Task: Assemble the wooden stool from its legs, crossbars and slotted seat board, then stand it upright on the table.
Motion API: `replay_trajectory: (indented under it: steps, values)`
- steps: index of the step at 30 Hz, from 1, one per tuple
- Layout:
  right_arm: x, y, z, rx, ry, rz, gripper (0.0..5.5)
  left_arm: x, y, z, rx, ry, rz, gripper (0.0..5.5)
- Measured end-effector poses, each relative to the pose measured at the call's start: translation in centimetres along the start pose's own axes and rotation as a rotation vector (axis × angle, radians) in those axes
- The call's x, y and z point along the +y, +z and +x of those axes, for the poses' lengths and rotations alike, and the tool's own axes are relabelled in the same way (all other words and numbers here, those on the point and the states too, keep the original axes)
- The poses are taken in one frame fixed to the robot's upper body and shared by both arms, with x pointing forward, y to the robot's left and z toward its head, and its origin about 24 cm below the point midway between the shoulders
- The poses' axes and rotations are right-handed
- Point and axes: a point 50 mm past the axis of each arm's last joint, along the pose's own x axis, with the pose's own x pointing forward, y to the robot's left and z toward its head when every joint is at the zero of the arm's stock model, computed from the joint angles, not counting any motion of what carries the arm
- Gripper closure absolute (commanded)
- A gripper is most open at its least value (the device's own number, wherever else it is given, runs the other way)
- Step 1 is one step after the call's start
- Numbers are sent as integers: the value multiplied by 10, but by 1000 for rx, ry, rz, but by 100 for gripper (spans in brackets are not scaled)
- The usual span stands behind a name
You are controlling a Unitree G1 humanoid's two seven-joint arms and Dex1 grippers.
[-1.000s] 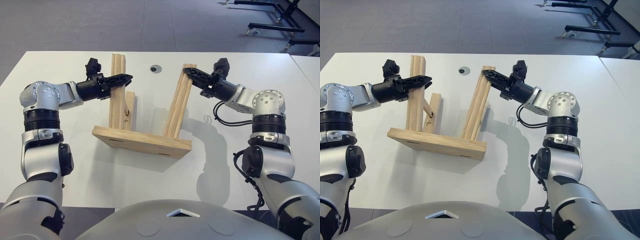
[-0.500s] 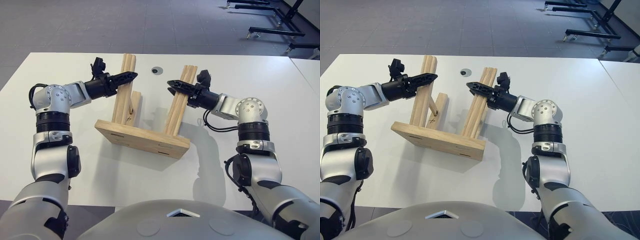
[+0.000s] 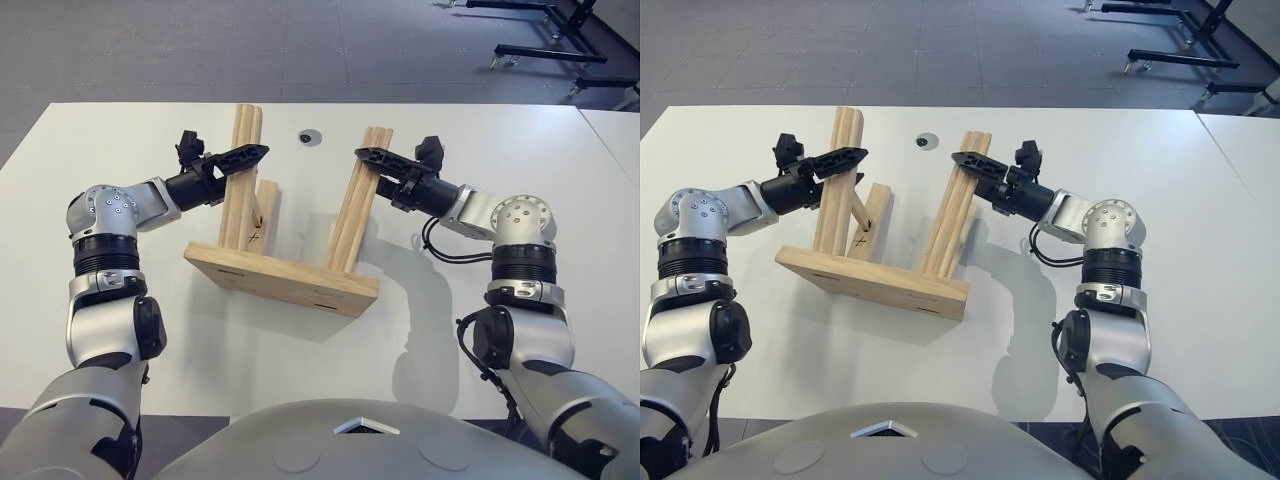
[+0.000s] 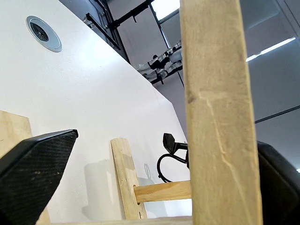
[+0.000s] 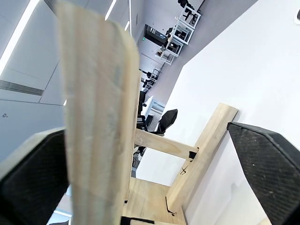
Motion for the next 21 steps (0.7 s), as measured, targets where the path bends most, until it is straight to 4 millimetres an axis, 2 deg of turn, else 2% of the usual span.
replay_trajectory:
  steps: [3, 7, 11, 12, 13, 15, 16, 18, 20, 21]
  values:
    - [11, 9, -2, -27, 21, -15, 14, -5, 3, -6, -16, -38, -31, 13]
    - [39, 41, -10, -116, 57, -88, 14, -28, 27, -18, -83, -119, 22, 13]
    - [60, 54, -14, -119, 53, -152, 14, -50, 37, -20, -78, -157, 91, 13]
    - [68, 58, -21, -116, 36, -203, 14, -57, 41, -25, -78, -158, 141, 13]
    - [86, 69, -42, -135, -6, -322, 14, -77, 52, -44, -97, -173, 273, 13]
    - [108, 76, -78, -152, -78, -483, 14, -110, 62, -78, -108, -208, 528, 13]
    - [113, 77, -91, -151, -107, -523, 14, -116, 62, -91, -93, -207, 604, 13]
    - [120, 77, -122, -157, -181, -578, 14, -117, 64, -113, -40, -150, 702, 13]
    - [118, 75, -130, -154, -206, -590, 14, -108, 68, -117, -20, -98, 728, 13]
    - [113, 70, -130, -124, -212, -600, 14, -102, 64, -116, 32, -98, 740, 13]
